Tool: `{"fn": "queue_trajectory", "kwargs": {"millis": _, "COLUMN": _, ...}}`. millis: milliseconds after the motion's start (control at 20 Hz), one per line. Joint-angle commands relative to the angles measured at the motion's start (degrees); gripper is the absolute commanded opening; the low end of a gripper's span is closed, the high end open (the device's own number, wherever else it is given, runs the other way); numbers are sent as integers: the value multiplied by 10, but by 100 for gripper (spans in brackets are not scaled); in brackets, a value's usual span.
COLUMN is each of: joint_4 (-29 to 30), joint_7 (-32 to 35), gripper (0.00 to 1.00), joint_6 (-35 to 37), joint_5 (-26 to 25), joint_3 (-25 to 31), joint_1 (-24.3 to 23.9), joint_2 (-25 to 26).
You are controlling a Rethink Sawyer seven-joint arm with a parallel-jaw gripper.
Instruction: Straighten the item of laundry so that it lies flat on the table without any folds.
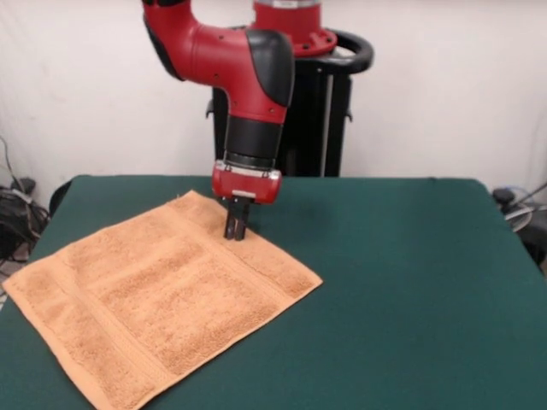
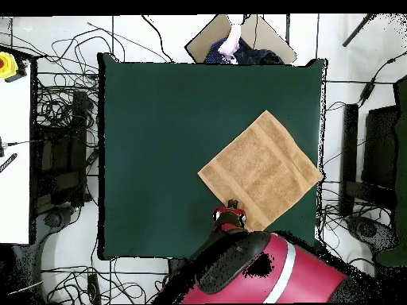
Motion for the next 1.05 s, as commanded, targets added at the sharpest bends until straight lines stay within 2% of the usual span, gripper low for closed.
{"fn": "queue_trajectory", "kwargs": {"millis": 50, "joint_4": 114, "joint_7": 162, "gripper": 0, "joint_6": 176, "joint_5": 47, "joint_3": 57, "joint_1": -19, "joint_2": 120}}
{"fn": "queue_trajectory", "kwargs": {"millis": 400, "joint_4": 143, "joint_7": 181, "gripper": 0, "joint_6": 119, "joint_5": 64, "joint_3": 61, "joint_1": -12, "joint_2": 139}}
{"fn": "queue_trajectory", "kwargs": {"millis": 750, "joint_4": 161, "joint_7": 187, "gripper": 0, "joint_6": 94, "joint_5": 90, "joint_3": 78, "joint_1": -9, "joint_2": 142}}
{"fn": "queue_trajectory", "kwargs": {"millis": 950, "joint_4": 159, "joint_7": 179, "gripper": 0, "joint_6": 45, "joint_5": 93, "joint_3": 71, "joint_1": 12, "joint_2": 136}}
{"fn": "queue_trajectory", "kwargs": {"millis": 1050, "joint_4": 155, "joint_7": 173, "gripper": 0, "joint_6": -51, "joint_5": 78, "joint_3": 44, "joint_1": 51, "joint_2": 112}}
